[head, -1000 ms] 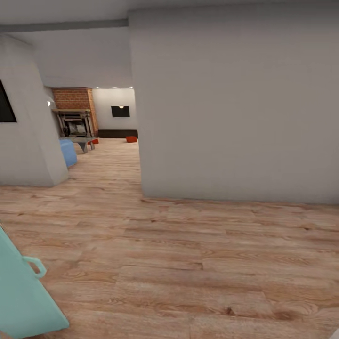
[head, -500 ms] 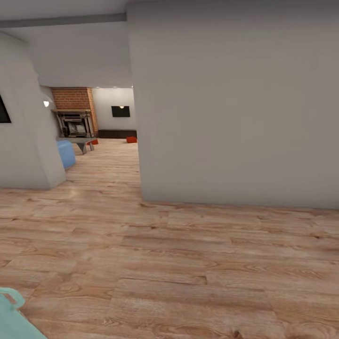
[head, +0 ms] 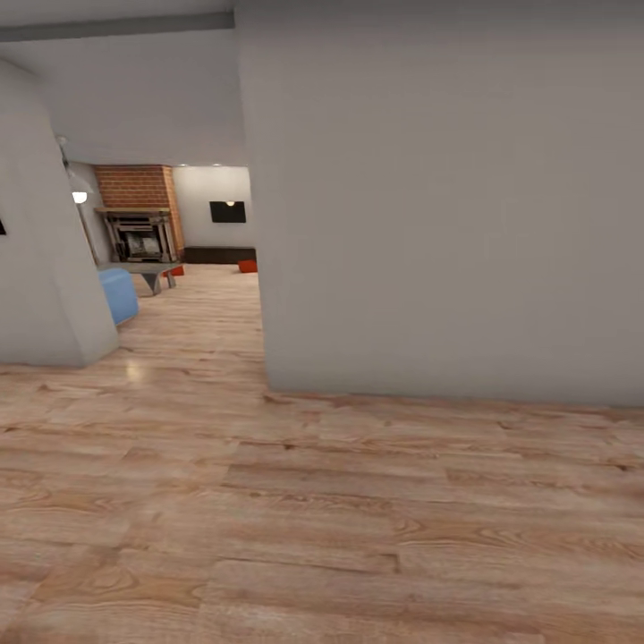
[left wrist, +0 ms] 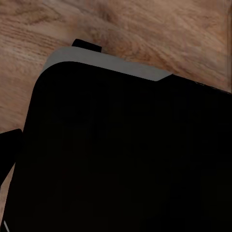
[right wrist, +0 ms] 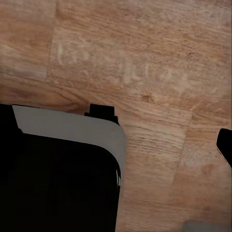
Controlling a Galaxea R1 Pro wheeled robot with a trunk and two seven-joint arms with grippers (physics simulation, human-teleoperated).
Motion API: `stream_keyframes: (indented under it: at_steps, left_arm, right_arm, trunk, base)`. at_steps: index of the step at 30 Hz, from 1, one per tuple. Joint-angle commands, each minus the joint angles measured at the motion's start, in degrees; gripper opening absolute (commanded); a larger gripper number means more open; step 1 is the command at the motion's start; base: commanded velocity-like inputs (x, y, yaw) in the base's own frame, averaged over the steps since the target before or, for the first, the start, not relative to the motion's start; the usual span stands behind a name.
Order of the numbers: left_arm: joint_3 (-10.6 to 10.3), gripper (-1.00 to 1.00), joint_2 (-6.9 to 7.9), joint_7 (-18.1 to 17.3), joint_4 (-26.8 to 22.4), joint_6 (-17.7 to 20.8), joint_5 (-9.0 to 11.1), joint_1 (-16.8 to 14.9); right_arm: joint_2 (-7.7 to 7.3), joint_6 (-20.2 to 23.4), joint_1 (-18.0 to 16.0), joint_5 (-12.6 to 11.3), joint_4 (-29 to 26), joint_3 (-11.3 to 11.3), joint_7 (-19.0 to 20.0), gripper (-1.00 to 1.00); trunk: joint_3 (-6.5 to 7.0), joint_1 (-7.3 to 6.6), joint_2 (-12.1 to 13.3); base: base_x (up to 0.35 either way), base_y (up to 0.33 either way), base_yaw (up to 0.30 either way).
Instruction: Move the two storage containers from the living room to the garage. In the garage, place one container on the floor and stack the other container on top of it (either order is fine).
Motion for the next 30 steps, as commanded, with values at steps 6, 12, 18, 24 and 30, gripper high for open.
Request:
stream_keyframes:
  at_steps: [6,12,18,24,30]
  left_arm:
    - [0.19,1.0,-0.03,0.06,-0.02,-0.11,0.15,-0.01]
    - [0.19,1.0,-0.05,0.06,-0.02,-0.11,0.15,-0.01]
    - [0.19,1.0,-0.07,0.06,-0.02,-0.11,0.15,-0.01]
    - [0.19,1.0,-0.04,0.06,-0.02,-0.11,0.15,-0.01]
    - [0.19,1.0,-0.02,0.06,-0.02,-0.11,0.15,-0.01]
  right_arm:
    - [0.26,-0.2,-0.06,-0.48,0.33,0.56,-0.04,1.0]
    - [0.18,-0.27,-0.06,-0.49,0.39,0.51,-0.04,1.0]
    - [0.09,-0.29,-0.06,-0.51,0.4,0.49,-0.04,1.0]
    - [0.08,-0.3,-0.06,-0.52,0.4,0.49,-0.04,1.0]
    - [0.08,-0.3,-0.06,-0.52,0.4,0.49,-0.04,1.0]
  trunk:
    - [-0.05,0.03,-0.02]
    - [-0.05,0.03,-0.02]
    - [-0.05,0.03,-0.02]
    - [-0.05,0.03,-0.02]
    - [-0.05,0.03,-0.02]
  base:
    - [0.326,0.0,0.0]
    - [0.326,0.0,0.12]
    - [0.326,0.0,0.246]
    - [0.326,0.0,0.265]
    - [0.326,0.0,0.268]
